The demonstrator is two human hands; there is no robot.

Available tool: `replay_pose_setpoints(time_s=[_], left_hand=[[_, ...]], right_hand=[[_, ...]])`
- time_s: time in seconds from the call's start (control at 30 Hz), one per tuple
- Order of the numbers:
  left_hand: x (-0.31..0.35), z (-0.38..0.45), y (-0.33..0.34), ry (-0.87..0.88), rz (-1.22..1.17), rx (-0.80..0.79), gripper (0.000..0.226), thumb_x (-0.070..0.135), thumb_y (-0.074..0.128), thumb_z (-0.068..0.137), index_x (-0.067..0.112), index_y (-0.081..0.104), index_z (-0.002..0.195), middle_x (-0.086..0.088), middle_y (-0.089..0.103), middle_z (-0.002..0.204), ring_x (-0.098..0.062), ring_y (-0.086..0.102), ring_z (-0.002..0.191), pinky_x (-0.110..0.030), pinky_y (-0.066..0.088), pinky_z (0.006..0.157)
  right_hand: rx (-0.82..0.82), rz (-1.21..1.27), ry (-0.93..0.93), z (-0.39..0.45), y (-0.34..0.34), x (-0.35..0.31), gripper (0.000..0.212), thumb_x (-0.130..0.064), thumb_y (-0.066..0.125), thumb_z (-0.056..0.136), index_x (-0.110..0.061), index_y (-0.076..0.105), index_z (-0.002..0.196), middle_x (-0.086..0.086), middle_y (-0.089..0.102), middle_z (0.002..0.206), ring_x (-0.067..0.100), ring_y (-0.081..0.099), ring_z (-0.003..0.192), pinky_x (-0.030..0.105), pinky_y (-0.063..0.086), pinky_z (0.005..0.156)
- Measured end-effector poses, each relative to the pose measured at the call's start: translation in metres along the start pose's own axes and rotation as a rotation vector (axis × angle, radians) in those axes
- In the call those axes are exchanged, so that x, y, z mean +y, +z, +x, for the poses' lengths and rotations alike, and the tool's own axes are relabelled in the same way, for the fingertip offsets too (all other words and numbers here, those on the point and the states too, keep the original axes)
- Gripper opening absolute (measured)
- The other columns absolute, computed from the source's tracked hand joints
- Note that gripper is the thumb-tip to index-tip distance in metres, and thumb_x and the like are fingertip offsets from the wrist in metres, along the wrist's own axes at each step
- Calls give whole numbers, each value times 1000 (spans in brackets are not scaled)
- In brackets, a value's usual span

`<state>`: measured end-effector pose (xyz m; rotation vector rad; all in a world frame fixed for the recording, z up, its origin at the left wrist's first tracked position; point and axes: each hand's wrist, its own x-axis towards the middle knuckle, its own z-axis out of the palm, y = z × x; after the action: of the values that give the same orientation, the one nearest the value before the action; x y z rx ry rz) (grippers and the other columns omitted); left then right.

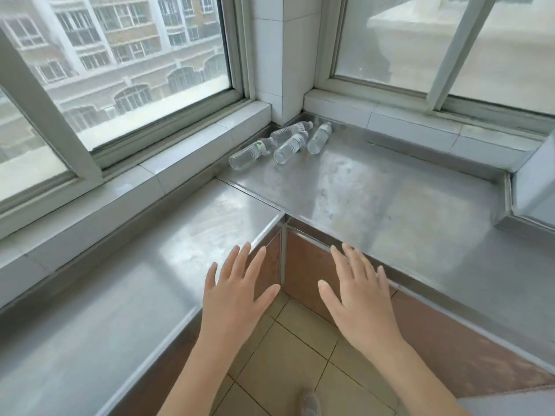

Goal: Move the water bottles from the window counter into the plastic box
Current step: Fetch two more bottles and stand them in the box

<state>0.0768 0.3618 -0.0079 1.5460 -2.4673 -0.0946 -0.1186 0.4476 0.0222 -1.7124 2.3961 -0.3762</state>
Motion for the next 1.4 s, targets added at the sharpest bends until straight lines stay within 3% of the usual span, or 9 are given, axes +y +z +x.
replay_pose_setpoints(time_s=[0.33, 0.67, 0.8, 0.93, 1.13, 1.2, 1.27, 1.33, 1.4], left_hand=[[-6, 154, 37, -112, -32, -1, 73, 71, 20, 85, 38, 33, 149, 6, 31, 158, -16, 24, 148, -47, 23, 116], [-46, 375, 99, -78, -21, -20, 72, 68, 31, 84, 29, 51, 140, -4, 52, 145, -26, 47, 136, -50, 42, 104], [-64, 457, 120, -43, -24, -32, 69, 63, 47, 88, 28, 40, 148, -4, 41, 154, -25, 34, 144, -49, 30, 112], [-89, 524, 148, -88, 6, -64, 71, 52, 66, 84, 25, 44, 146, -8, 45, 151, -31, 40, 140, -52, 35, 108], [-113, 577, 186, -187, 62, -255, 74, 49, 58, 89, 27, 28, 153, -11, 31, 158, -33, 34, 142, -50, 30, 109], [-110, 577, 193, -206, 78, -256, 74, 46, 63, 85, 25, 35, 150, -13, 41, 152, -37, 47, 131, -51, 40, 100], [-104, 571, 198, -179, 98, -195, 69, 40, 74, 76, 21, 53, 139, -15, 58, 136, -38, 64, 105, -48, 50, 81], [-99, 564, 202, -112, 123, -55, 56, 35, 77, 73, 21, 64, 125, -10, 67, 121, -34, 66, 85, -41, 49, 68], [-95, 560, 200, -44, 137, 65, 45, 32, 74, 77, 23, 66, 120, -3, 69, 109, -29, 64, 77, -37, 45, 63]], right_hand=[[-77, -8, -29, 157, 10, 22, 77, -62, -1, 81, -30, 7, 151, -3, 5, 161, 16, 0, 147, 48, 5, 118], [-221, -92, 68, 339, 22, 25, 83, -63, -13, 72, -34, -9, 150, -8, -13, 159, 13, -12, 146, 44, -6, 116], [-203, -85, 51, 404, 28, 18, 81, -62, -8, 76, -32, -1, 151, -7, -7, 160, 14, -7, 146, 45, -4, 117], [-198, -27, 47, 452, 42, 17, 80, -62, -1, 78, -31, 8, 151, -5, 3, 160, 15, 0, 147, 44, -2, 116], [-295, -54, -23, 502, 66, 21, 80, -62, -1, 78, -30, 8, 151, -4, 2, 161, 15, 0, 147, 47, 0, 116], [-265, -69, -59, 513, 72, 23, 75, -60, 10, 84, -27, 20, 150, 0, 15, 159, 19, 13, 146, 52, 11, 114], [-260, -66, -68, 524, 77, 24, 71, -57, 17, 87, -24, 28, 148, 2, 24, 157, 23, 22, 144, 55, 17, 112], [-264, -72, -80, 534, 80, 23, 71, -57, 18, 87, -23, 28, 148, 3, 25, 157, 23, 22, 144, 55, 18, 112], [-250, -67, -86, 544, 83, 22, 71, -57, 18, 87, -22, 31, 147, 5, 27, 156, 25, 24, 143, 56, 20, 111]])
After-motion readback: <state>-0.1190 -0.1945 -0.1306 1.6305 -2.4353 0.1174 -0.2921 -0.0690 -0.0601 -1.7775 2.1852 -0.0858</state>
